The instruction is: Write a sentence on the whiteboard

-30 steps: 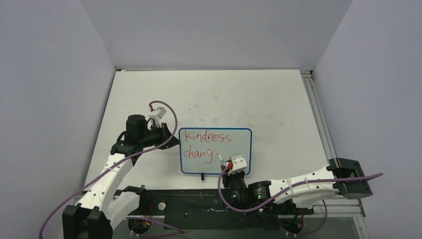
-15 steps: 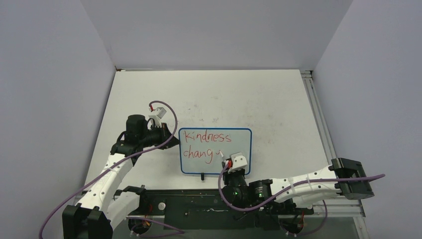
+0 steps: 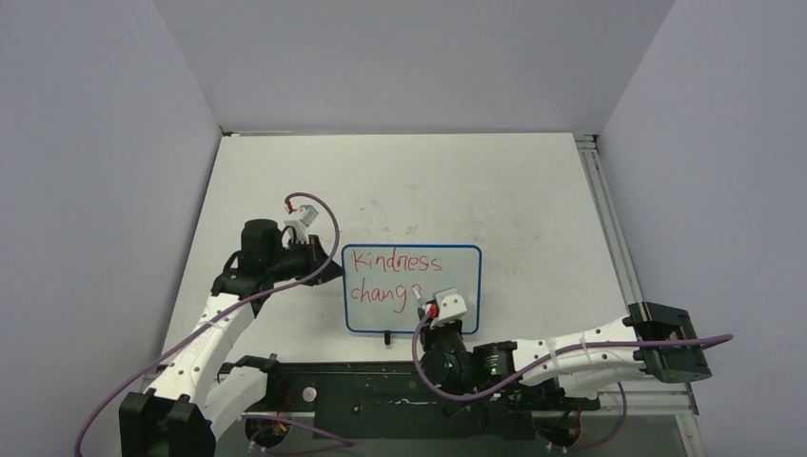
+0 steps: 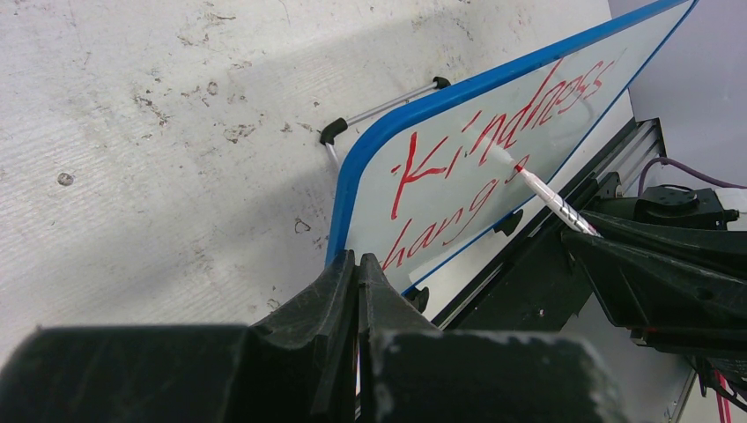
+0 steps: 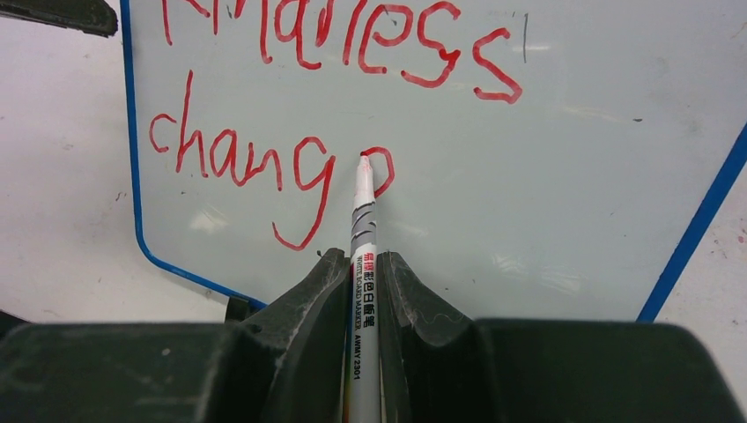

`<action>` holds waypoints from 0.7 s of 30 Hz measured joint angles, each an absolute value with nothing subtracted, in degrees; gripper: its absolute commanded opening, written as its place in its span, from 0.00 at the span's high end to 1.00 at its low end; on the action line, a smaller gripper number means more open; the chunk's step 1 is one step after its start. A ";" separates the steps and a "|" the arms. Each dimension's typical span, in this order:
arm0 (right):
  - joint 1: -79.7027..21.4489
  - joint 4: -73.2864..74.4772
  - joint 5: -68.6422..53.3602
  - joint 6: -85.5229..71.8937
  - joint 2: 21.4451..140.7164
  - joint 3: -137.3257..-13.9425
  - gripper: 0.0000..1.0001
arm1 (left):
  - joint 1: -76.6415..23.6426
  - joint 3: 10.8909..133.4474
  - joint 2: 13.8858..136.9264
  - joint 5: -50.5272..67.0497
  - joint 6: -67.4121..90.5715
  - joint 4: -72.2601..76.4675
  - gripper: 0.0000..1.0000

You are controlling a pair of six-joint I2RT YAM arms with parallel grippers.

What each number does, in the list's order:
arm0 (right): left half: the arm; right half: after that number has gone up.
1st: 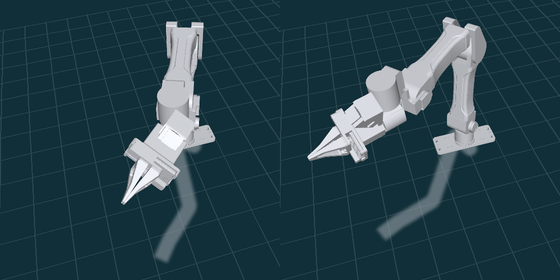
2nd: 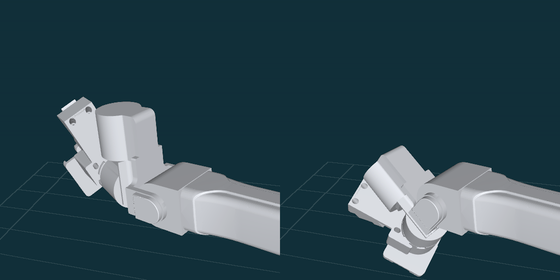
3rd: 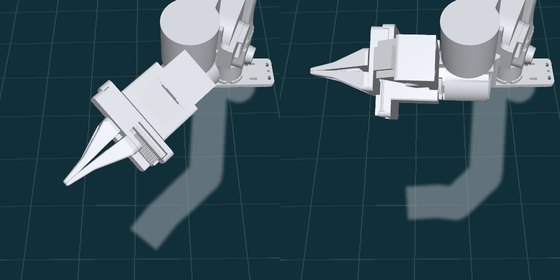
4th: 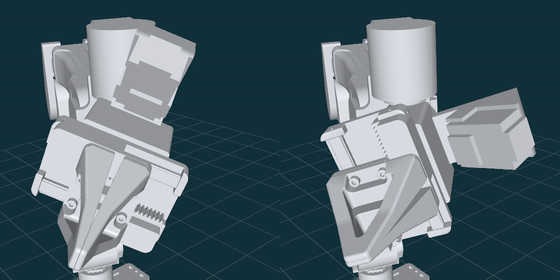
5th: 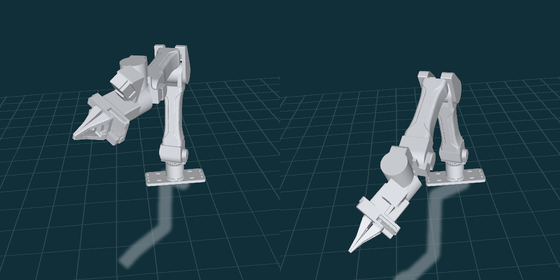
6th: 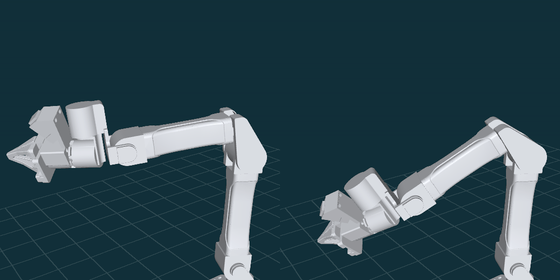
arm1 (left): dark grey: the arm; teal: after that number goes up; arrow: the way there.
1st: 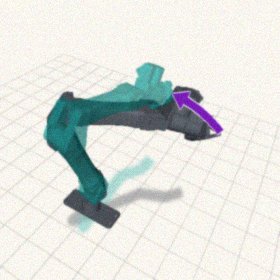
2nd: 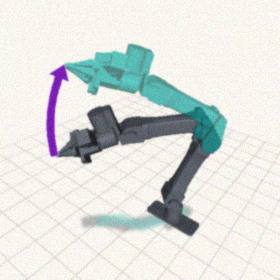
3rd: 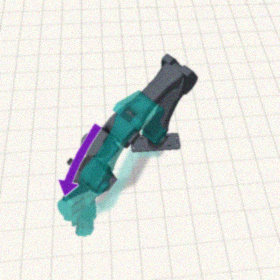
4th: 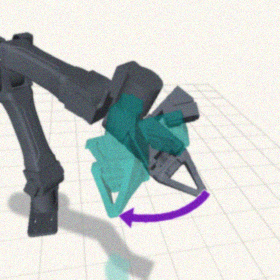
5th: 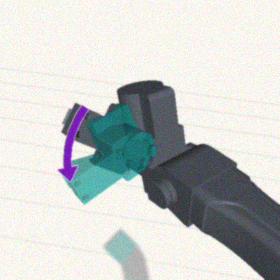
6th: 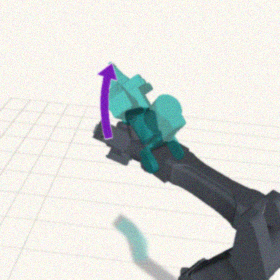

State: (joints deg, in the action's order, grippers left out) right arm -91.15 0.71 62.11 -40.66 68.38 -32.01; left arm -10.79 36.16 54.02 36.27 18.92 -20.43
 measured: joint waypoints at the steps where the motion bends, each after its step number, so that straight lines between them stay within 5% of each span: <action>1: -91.15 0.47 61.87 -40.73 68.66 -32.01 0.95 | -10.79 36.16 54.02 36.27 18.92 -20.43 1.00; 21: -95.18 9.87 60.66 -52.05 70.08 -32.08 0.95 | -10.79 36.16 54.02 36.27 18.92 -20.43 1.00</action>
